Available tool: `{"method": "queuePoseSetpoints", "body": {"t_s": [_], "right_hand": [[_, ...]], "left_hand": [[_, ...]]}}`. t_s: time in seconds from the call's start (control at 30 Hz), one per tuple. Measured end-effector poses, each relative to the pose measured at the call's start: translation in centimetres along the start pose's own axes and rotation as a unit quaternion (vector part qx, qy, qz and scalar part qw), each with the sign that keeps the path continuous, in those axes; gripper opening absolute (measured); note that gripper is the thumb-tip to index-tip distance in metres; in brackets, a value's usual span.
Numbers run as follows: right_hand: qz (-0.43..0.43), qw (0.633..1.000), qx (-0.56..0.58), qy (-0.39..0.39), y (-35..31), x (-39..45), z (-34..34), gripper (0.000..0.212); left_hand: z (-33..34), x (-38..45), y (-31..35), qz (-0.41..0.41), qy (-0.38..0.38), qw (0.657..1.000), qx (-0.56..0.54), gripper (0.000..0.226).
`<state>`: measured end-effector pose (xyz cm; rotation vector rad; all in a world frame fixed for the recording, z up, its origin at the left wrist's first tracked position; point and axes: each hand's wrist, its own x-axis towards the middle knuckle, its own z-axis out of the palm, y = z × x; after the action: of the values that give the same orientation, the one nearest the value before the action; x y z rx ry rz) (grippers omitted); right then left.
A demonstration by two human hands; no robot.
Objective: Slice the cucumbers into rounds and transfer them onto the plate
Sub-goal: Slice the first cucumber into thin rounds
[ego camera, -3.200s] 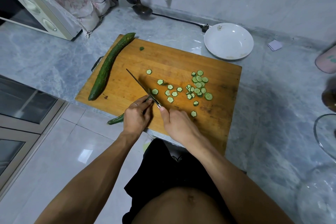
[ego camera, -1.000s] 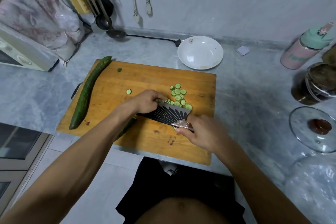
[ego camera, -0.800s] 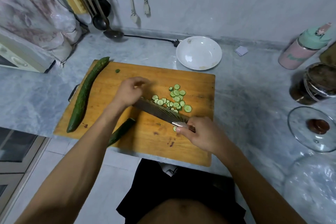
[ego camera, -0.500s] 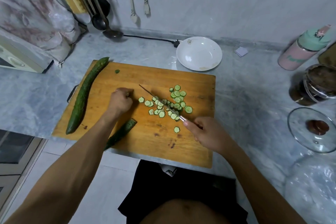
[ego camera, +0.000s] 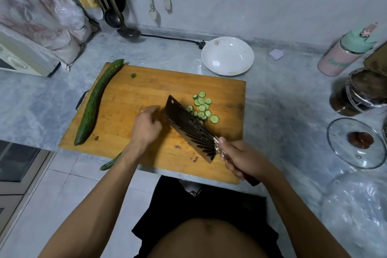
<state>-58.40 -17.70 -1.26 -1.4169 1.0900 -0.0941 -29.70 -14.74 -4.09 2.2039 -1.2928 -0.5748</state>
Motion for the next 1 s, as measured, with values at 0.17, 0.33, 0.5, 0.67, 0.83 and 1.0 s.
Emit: {"method": "queuePoseSetpoints", "body": {"t_s": [0.17,0.33,0.5,0.67,0.83,1.0], "right_hand": [[0.018,0.998,-0.04,-0.05,-0.3,1.6,0.1,0.063],[0.017,0.998,-0.042,-0.049,-1.5,3.9,-2.1,0.063],[-0.001,0.998,-0.068,0.0,-2.0,5.9,-4.1,0.065],[-0.025,0.996,-0.088,0.019,-3.0,5.9,-2.9,0.064],[-0.047,0.995,-0.084,0.026,-3.4,4.1,0.7,0.061],[-0.086,0.984,-0.145,0.059,-3.5,3.4,3.0,0.066]], "left_hand": [[0.0,-2.2,-2.6,-0.038,0.043,0.998,0.04,0.044],[1.2,-5.0,-3.4,-0.062,0.053,0.996,0.032,0.044],[2.2,-6.4,-3.6,-0.017,0.058,0.997,0.044,0.045],[2.0,-6.1,-3.5,-0.024,0.069,0.997,0.008,0.035],[2.8,-4.6,-2.1,-0.007,0.07,0.996,0.049,0.029],[3.2,-5.0,-3.8,0.051,0.124,0.984,0.114,0.026]]}}
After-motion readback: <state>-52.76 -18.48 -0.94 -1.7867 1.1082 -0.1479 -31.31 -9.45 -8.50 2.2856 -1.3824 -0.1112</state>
